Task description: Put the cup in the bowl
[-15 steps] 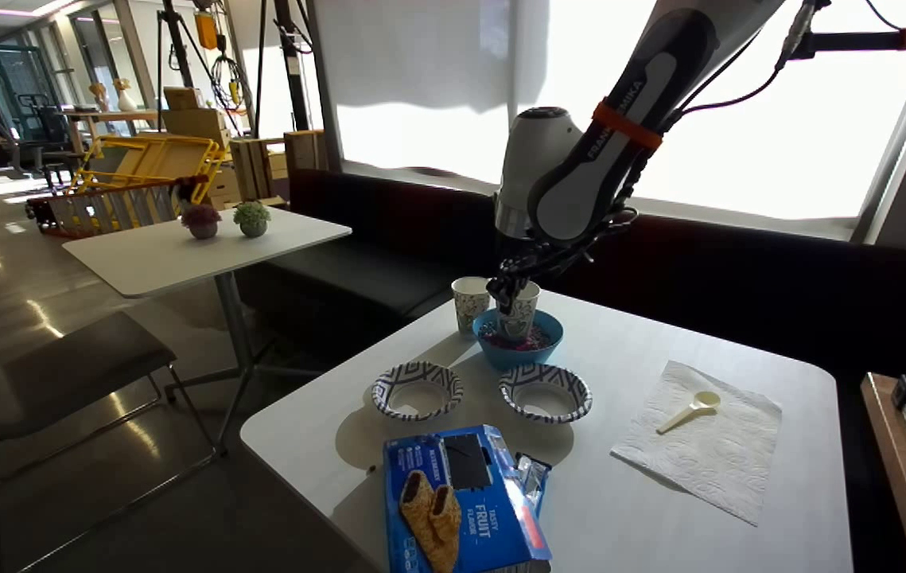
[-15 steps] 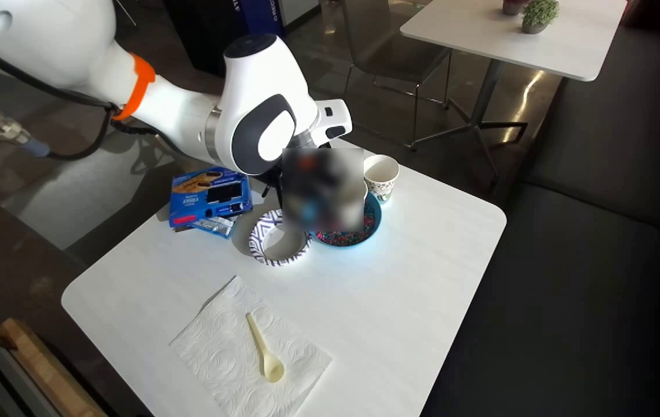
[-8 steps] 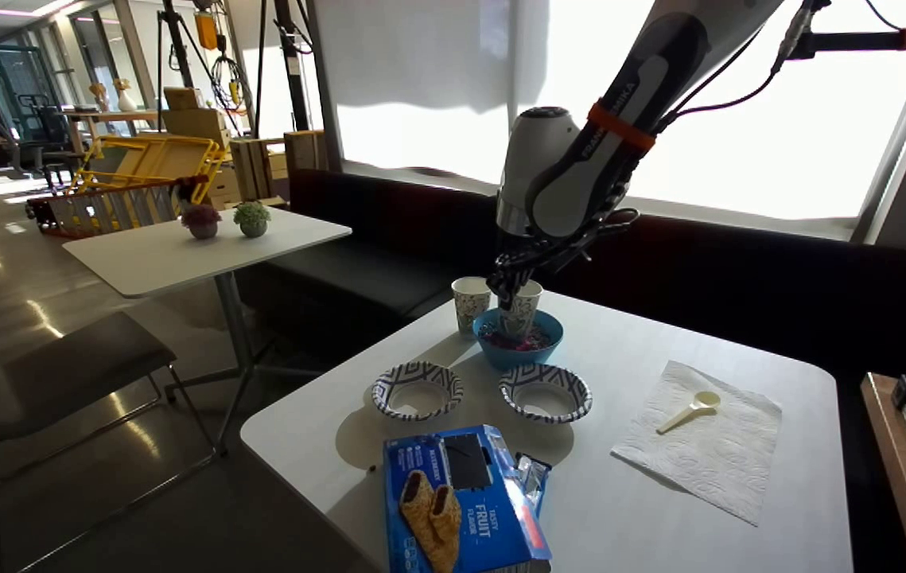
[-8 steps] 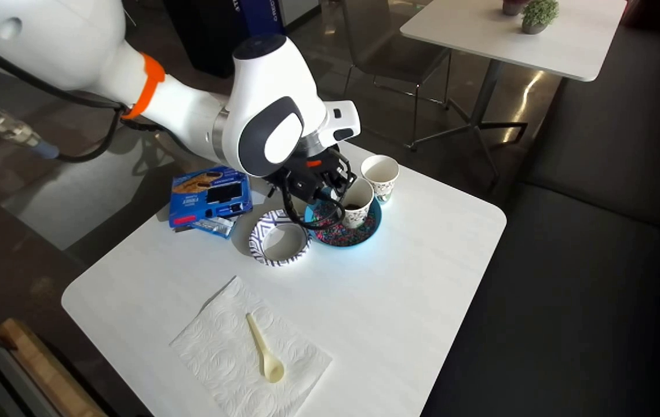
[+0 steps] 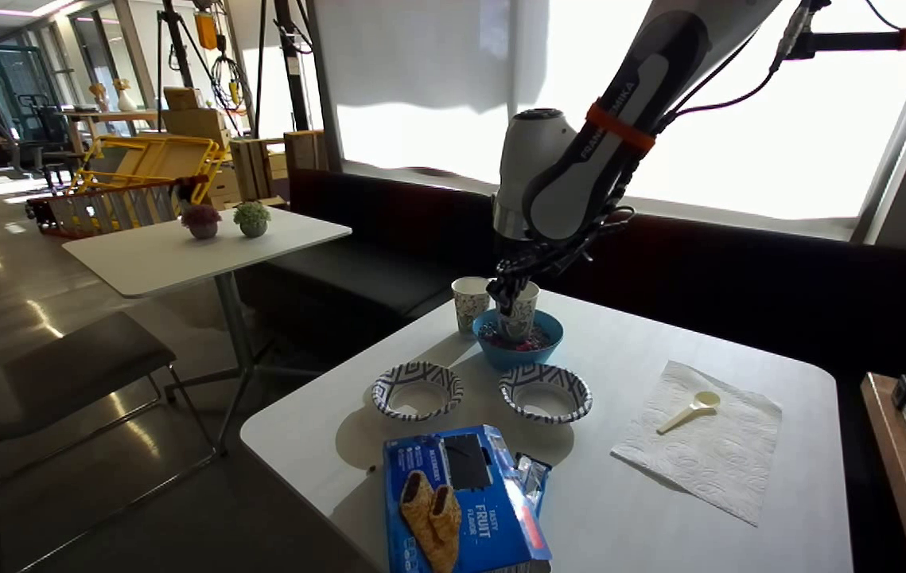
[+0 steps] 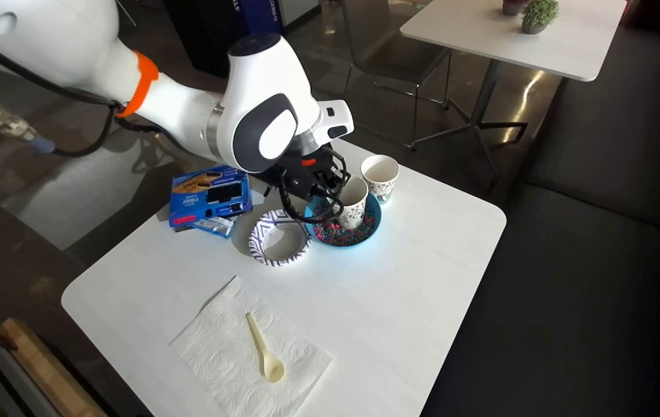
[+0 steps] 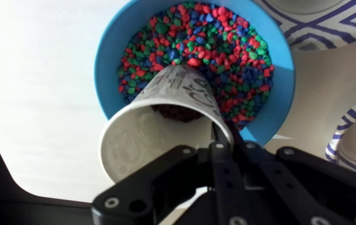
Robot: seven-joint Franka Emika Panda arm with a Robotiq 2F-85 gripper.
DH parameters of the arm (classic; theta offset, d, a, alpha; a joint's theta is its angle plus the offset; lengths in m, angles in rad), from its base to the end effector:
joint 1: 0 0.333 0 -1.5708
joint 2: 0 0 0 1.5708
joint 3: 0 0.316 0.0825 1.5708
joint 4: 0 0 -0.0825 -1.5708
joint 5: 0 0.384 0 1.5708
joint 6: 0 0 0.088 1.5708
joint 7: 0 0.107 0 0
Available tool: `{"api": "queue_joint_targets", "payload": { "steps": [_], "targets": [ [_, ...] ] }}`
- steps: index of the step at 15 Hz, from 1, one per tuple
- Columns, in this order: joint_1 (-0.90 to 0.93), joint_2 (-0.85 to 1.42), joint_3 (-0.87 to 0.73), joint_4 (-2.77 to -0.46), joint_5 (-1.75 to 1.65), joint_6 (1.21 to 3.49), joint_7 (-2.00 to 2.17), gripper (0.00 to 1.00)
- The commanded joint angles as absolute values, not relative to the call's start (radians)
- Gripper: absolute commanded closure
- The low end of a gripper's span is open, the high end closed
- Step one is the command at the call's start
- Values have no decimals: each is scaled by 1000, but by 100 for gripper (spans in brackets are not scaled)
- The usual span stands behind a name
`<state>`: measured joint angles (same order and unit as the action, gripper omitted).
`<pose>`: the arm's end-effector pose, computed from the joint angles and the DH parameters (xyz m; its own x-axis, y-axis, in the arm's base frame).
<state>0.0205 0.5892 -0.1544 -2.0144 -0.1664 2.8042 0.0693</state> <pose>0.6155 -0.0722 0.1780 0.9808 -0.0012 0.1951 -0.0324 -0.9872 0.1565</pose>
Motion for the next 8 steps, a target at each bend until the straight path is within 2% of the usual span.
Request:
{"api": "queue_joint_targets", "payload": {
  "steps": [1,8],
  "targets": [
    [-5,582,-100,-2034,-134,2776,27,99],
    [-25,609,-85,-2014,-100,2850,52,99]
  ]
}}
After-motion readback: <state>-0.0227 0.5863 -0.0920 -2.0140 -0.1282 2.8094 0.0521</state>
